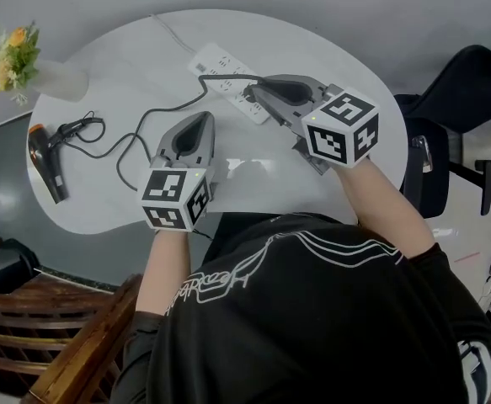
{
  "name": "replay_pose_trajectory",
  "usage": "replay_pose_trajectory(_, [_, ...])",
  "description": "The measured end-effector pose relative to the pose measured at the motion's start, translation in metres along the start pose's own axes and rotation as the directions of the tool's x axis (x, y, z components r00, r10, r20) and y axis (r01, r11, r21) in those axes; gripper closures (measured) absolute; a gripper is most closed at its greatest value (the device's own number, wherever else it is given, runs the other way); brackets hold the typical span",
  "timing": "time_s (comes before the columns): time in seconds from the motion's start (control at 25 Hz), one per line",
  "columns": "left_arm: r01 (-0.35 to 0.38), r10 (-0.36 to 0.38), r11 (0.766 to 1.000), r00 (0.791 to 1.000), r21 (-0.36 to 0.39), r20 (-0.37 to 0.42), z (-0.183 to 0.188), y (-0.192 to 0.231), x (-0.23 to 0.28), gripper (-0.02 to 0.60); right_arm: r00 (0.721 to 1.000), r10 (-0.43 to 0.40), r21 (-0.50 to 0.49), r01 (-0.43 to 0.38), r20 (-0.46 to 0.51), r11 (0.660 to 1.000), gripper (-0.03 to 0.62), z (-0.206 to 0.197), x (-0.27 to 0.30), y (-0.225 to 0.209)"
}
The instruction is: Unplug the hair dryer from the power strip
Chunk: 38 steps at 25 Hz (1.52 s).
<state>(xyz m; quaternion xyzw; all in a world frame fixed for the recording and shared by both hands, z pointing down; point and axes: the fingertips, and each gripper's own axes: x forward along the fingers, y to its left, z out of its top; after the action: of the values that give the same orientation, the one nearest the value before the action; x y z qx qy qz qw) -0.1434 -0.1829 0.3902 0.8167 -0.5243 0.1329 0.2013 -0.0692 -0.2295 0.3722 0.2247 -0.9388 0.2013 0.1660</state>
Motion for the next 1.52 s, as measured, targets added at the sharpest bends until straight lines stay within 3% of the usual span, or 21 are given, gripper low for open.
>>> replay_pose_trajectory(0.16, [0.061,-0.051,0.992,0.994,-0.111,0.093,0.015,-0.012,-0.045,0.578,0.998,0.037,0.02,-0.038,0.05,0.999,0.563,0.013,-0.02,0.025])
replay_pose_trajectory(0.36, [0.119,-0.09,0.981,0.979,-0.154,0.182,0.038,-0.024,-0.097,0.578,0.993,0.072,0.026,-0.075,0.095,0.997,0.562,0.025,-0.049,0.062])
replay_pose_trajectory(0.6, [0.153,-0.126,0.983,0.966,-0.103,0.225,0.069,-0.044,-0.152,0.579,0.985,0.088,0.057,-0.098,0.146,0.994,0.56,0.034,-0.082,0.105])
replay_pose_trajectory(1.04, [0.245,-0.244,0.969,0.943,0.024,0.226,0.09,-0.075,-0.226,0.58,0.958,0.035,0.059,-0.053,0.284,0.997,0.56,0.059,-0.118,0.187])
replay_pose_trajectory(1.24, [0.277,-0.278,0.96,0.932,0.04,0.23,0.082,-0.08,-0.242,0.58,0.944,0.01,0.081,-0.039,0.331,0.996,0.562,0.062,-0.12,0.204])
replay_pose_trajectory(1.52, [0.289,-0.292,0.956,0.931,0.05,0.22,0.069,-0.079,-0.253,0.58,0.944,0.0,0.081,-0.028,0.331,0.996,0.563,0.05,-0.115,0.22])
